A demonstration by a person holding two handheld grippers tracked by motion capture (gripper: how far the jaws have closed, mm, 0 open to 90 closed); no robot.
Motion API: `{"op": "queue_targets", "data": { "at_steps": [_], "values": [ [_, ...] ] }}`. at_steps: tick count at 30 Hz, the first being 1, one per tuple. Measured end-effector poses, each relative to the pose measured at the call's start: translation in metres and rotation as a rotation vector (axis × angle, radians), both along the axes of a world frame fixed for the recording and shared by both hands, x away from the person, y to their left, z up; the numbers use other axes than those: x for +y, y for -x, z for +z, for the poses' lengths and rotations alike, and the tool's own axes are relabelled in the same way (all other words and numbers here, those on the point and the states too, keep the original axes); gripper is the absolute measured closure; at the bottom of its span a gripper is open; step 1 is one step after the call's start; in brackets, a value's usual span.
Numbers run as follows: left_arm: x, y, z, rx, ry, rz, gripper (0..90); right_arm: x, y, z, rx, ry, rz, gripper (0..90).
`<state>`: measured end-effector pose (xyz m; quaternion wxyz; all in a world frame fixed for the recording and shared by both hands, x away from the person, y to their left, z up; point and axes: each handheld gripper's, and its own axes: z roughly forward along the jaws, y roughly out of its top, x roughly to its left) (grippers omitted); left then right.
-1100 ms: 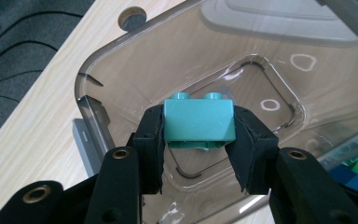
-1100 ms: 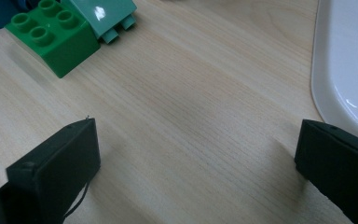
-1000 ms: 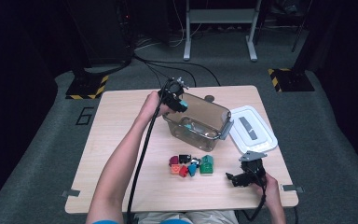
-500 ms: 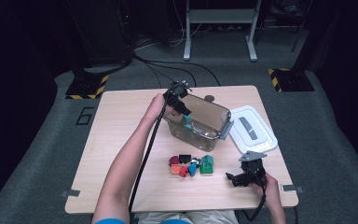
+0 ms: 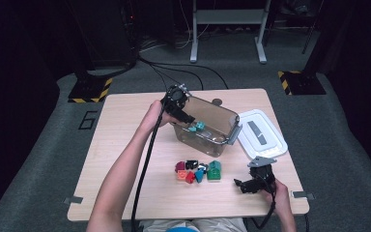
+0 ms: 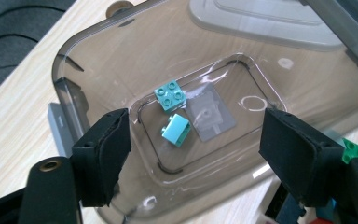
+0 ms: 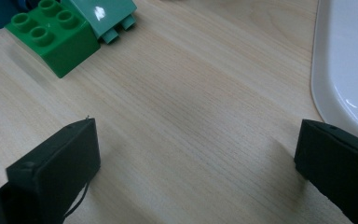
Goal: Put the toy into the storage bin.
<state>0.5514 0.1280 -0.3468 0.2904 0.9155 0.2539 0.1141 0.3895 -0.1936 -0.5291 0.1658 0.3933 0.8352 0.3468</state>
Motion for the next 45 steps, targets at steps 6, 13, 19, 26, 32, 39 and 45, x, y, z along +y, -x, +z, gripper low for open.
{"op": "queue_targets", "data": {
  "at_steps": [6,13,19,26,32,39,45],
  "values": [
    [0.010,0.026,0.004,-0.044,-0.003,-0.011,18.1,0.000,0.000,0.000,0.000,0.000,0.000,0.0],
    [0.020,0.053,-0.003,-0.068,-0.010,-0.022,15.3,0.000,0.000,0.000,0.000,0.000,0.000,0.0],
    [0.029,0.067,-0.022,-0.065,-0.025,-0.017,14.3,0.000,0.000,0.000,0.000,0.000,0.000,0.0],
    [0.037,0.074,-0.048,-0.032,-0.028,-0.006,14.3,0.000,0.000,0.000,0.000,0.000,0.000,0.0],
    [0.040,0.076,-0.069,0.008,-0.032,-0.009,14.3,0.000,0.000,0.000,0.000,0.000,0.000,0.0],
    [0.041,0.078,-0.091,0.052,-0.024,-0.015,14.2,0.000,0.000,0.000,0.000,0.000,0.000,0.0],
    [0.037,0.080,-0.107,0.082,-0.025,-0.017,14.3,0.000,0.000,0.000,0.000,0.000,0.000,0.0]
  ]
}}
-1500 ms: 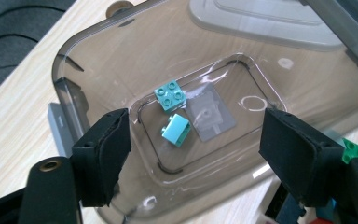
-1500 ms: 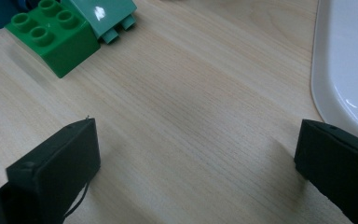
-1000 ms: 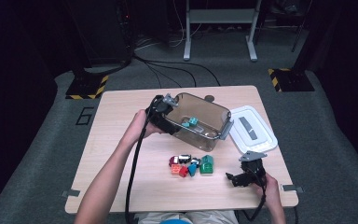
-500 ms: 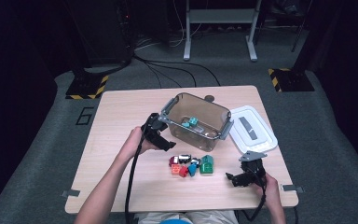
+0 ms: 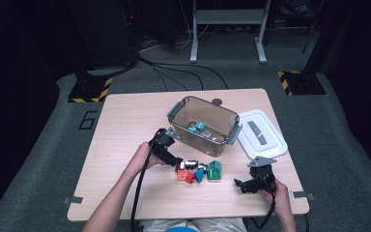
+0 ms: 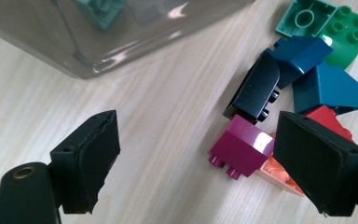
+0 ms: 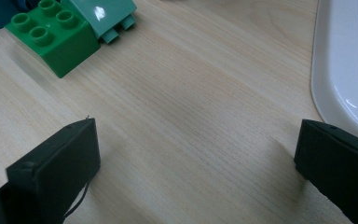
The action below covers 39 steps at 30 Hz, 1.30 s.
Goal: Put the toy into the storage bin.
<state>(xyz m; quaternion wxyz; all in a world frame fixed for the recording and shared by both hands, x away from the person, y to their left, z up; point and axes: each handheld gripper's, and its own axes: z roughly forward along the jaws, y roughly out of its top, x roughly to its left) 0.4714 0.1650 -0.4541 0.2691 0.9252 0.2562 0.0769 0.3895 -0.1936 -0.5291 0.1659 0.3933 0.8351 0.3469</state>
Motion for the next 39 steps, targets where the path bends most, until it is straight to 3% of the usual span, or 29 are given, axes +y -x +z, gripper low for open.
{"op": "queue_targets", "data": {
  "at_steps": [14,24,29,34,39],
  "values": [
    [-0.010,0.001,-0.024,0.044,0.019,0.012,14.0,0.000,0.000,0.000,-0.001,0.001,-0.001,0.0],
    [0.005,-0.001,-0.024,0.039,0.028,0.057,15.1,0.000,0.000,0.000,0.000,0.000,0.000,0.0],
    [-0.001,0.004,-0.021,0.039,0.055,0.033,15.0,0.000,0.000,0.000,-0.001,0.000,0.000,0.0],
    [-0.009,0.004,-0.026,0.040,0.041,0.039,15.1,0.000,0.000,0.000,0.000,0.000,0.000,0.0],
    [-0.005,0.003,-0.031,0.036,0.015,0.056,15.9,0.000,0.000,0.000,0.000,0.000,0.000,0.0]
  ]
}}
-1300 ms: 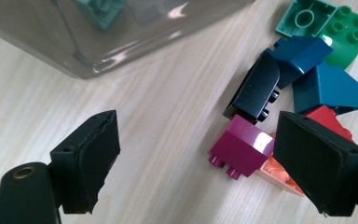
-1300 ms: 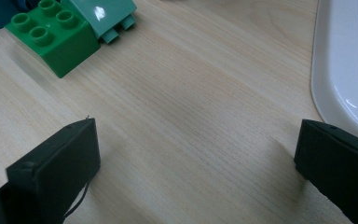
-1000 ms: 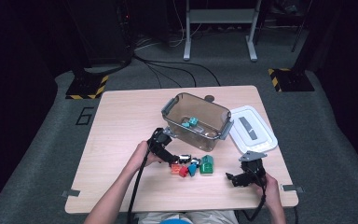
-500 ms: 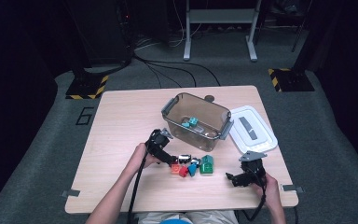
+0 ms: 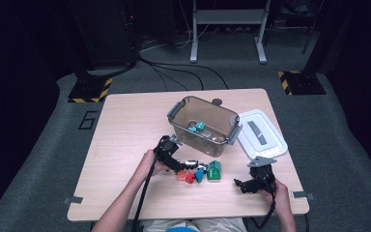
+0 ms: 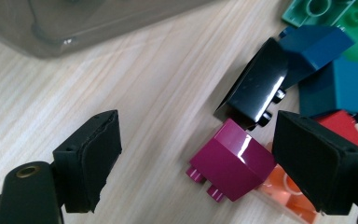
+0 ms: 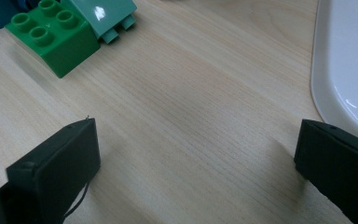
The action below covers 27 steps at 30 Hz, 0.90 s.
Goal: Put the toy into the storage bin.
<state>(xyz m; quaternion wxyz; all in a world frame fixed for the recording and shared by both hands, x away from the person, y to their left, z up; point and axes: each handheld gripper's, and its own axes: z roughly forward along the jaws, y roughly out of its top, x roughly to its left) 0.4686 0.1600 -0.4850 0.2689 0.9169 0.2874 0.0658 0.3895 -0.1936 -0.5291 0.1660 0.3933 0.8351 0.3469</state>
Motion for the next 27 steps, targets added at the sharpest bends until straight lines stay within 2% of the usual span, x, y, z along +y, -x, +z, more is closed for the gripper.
{"op": "queue_targets", "data": {
  "at_steps": [4,10,13,17,20,21,23,24,27],
  "values": [
    [0.009,0.000,-0.002,-0.001,-0.014,0.025,16.0,0.000,0.000,0.000,0.000,0.000,0.000,0.0],
    [0.021,-0.003,-0.007,0.006,-0.011,0.070,15.3,0.000,0.000,0.000,0.000,0.000,0.000,0.0],
    [0.022,-0.003,-0.010,0.013,-0.014,0.068,15.1,0.000,0.000,0.000,0.000,0.000,0.000,0.0],
    [0.020,-0.003,-0.014,0.002,-0.023,0.080,14.9,0.000,0.000,0.000,0.000,0.000,0.000,0.0],
    [0.018,-0.003,-0.016,0.011,-0.024,0.074,13.6,0.000,0.000,0.000,0.000,0.000,0.000,0.0],
    [0.017,-0.003,-0.017,0.006,-0.025,0.077,14.6,0.000,0.000,0.000,0.000,0.001,-0.001,0.0],
    [0.017,-0.001,-0.018,0.001,-0.020,0.047,20.1,0.000,0.000,0.000,-0.001,0.001,0.000,0.0],
    [0.017,0.000,-0.017,-0.011,-0.017,0.043,28.2,0.000,0.000,0.000,0.000,0.001,-0.001,0.0],
    [0.016,0.001,-0.016,-0.019,-0.015,0.035,43.0,0.000,0.000,0.000,0.001,0.000,0.000,0.0]
  ]
}}
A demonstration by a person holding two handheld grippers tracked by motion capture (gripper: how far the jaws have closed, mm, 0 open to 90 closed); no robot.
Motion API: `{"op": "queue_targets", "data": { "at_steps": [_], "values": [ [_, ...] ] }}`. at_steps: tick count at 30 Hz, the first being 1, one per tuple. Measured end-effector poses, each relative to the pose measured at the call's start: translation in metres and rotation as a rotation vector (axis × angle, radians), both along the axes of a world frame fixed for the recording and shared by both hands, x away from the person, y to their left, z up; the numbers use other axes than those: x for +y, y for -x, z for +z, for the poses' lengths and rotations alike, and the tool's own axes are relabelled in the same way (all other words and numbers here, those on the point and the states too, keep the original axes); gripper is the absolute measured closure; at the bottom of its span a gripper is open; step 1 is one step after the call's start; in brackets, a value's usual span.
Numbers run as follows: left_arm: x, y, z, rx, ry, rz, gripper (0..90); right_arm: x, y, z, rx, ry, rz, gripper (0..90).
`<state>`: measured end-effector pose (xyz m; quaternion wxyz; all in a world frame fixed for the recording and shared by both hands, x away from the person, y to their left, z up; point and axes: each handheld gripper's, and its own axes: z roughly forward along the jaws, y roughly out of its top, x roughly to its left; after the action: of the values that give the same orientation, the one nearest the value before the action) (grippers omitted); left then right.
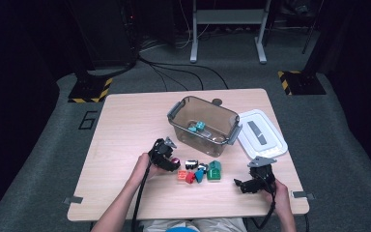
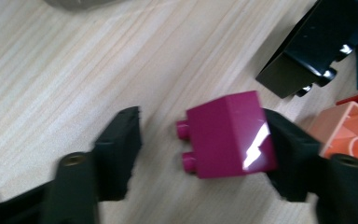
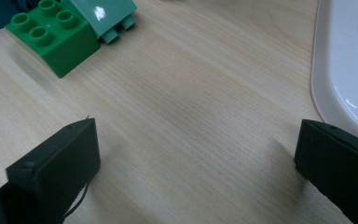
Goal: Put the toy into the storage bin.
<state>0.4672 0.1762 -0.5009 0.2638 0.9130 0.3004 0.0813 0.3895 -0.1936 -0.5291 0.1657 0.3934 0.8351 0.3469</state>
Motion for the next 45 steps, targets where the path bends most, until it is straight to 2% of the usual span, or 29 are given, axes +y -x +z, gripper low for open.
{"op": "queue_targets", "data": {
  "at_steps": [3,5,11,21,26,33,45],
  "values": [
    [0.001,0.002,0.001,-0.010,-0.003,-0.007,54.3,0.000,0.000,0.000,-0.001,0.001,-0.001,0.0],
    [0.002,0.002,0.001,-0.016,-0.006,-0.010,56.1,0.000,0.000,0.000,0.000,0.000,0.000,0.0],
    [0.004,0.005,0.005,-0.035,-0.009,-0.007,56.6,0.000,0.000,0.000,-0.001,0.000,0.000,0.0],
    [0.015,0.009,0.026,-0.076,0.007,-0.014,56.6,0.000,0.000,0.000,0.000,0.000,0.000,0.0],
    [0.019,0.011,0.035,-0.086,0.000,-0.014,56.6,0.000,0.000,0.000,0.000,0.000,0.000,0.0],
    [0.024,0.009,0.050,-0.103,0.016,-0.013,56.6,0.000,0.000,0.000,0.000,0.000,0.000,0.0],
    [0.022,0.004,0.078,-0.133,0.007,-0.024,56.6,0.000,0.000,0.000,0.000,0.000,0.000,0.0]
  ]
}}
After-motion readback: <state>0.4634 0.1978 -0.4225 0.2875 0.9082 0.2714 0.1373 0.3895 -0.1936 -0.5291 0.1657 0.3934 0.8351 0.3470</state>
